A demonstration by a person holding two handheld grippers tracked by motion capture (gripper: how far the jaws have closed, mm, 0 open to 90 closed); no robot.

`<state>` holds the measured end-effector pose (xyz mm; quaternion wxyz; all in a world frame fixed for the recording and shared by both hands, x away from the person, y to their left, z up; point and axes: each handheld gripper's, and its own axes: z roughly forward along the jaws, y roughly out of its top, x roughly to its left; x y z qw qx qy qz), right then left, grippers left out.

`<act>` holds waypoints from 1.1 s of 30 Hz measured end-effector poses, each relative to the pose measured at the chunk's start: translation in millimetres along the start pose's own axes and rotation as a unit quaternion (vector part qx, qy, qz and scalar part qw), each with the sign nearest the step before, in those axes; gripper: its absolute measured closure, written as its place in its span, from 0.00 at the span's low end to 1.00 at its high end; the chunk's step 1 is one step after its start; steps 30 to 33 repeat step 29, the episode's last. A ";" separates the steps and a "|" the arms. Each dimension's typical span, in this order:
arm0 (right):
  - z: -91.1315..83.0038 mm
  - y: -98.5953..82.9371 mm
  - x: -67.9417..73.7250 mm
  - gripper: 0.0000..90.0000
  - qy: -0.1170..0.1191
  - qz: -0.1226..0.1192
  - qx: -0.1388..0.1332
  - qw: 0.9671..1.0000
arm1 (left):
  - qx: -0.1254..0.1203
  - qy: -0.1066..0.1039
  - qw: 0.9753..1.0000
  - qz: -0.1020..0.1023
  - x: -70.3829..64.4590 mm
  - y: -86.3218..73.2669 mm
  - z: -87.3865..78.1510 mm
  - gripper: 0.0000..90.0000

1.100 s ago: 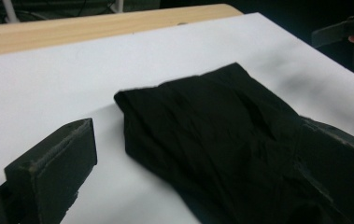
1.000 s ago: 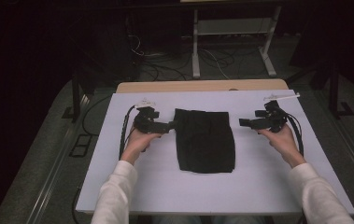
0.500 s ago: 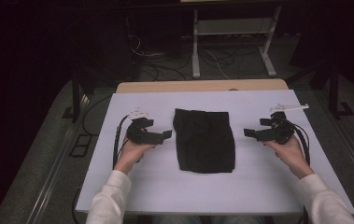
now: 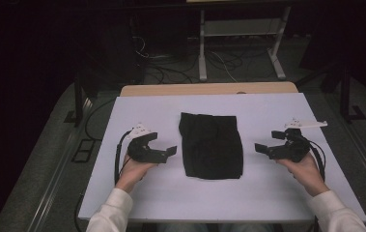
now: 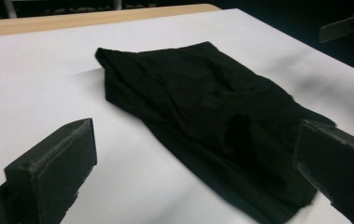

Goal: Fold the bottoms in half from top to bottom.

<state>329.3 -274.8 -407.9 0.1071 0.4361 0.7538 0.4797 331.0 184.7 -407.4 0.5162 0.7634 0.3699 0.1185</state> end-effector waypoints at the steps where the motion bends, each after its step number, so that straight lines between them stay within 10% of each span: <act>1: -0.3 -2.5 1.7 0.00 0.002 -0.002 -0.002 1.000 | -0.004 0.000 1.000 0.001 -2.2 -0.7 -1.7 0.00; 19: -20.6 -34.8 30.8 0.00 0.016 -0.036 -0.002 0.999 | -0.011 -0.020 0.999 0.028 -28.7 -26.4 -22.0 0.00; 33: -26.6 -51.8 21.4 0.00 0.005 -0.031 0.007 0.999 | -0.011 -0.013 1.000 0.025 -26.7 -43.6 -28.9 0.00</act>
